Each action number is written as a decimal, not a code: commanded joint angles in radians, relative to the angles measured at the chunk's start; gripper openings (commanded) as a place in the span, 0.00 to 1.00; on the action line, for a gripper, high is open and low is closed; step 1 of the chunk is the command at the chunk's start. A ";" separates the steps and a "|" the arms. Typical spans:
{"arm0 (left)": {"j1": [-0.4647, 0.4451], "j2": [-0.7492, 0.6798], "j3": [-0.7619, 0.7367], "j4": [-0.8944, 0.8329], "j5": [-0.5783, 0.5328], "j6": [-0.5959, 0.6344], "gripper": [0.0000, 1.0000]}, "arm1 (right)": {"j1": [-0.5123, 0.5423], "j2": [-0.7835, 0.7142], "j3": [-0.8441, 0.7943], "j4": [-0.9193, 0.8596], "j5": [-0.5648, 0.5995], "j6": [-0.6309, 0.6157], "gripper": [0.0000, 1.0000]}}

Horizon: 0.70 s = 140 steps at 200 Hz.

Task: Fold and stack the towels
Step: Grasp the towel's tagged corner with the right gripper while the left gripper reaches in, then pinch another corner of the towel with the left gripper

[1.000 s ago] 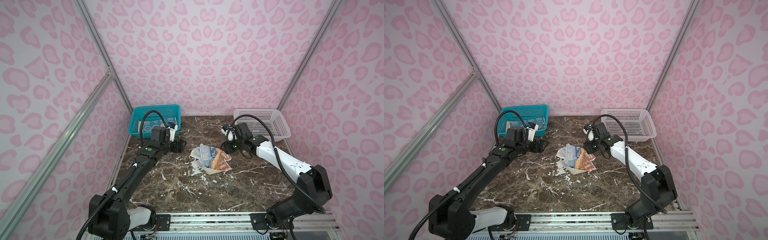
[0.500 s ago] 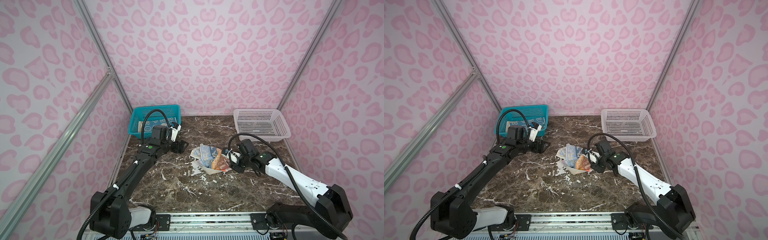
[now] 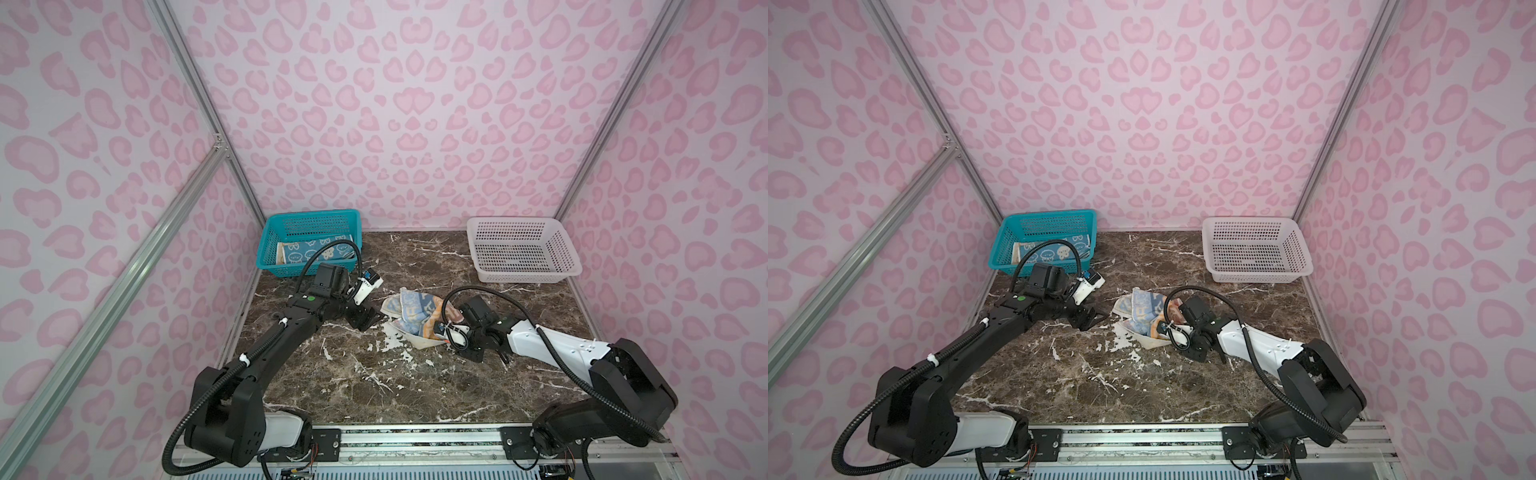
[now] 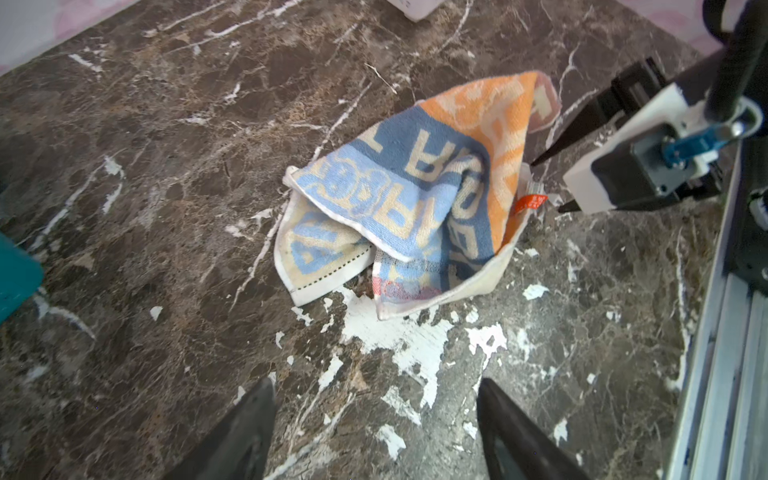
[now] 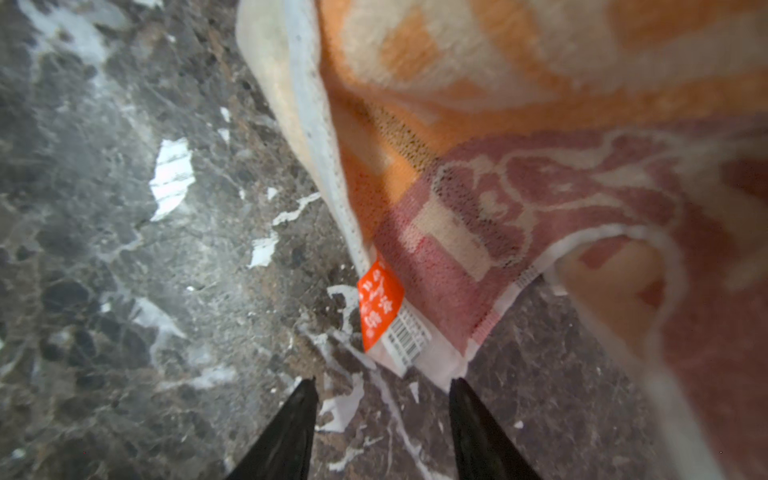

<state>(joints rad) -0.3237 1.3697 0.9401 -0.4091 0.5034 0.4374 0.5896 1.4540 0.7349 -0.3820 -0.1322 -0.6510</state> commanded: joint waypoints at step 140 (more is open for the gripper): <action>-0.266 0.202 -0.111 0.251 -0.312 0.300 0.58 | -0.060 0.072 -0.029 0.163 -0.064 -0.020 0.33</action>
<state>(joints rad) -0.5728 1.5490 0.8444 -0.2371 0.2123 0.7101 0.5335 1.5307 0.7155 -0.2283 -0.1917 -0.6689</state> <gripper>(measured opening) 0.602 0.330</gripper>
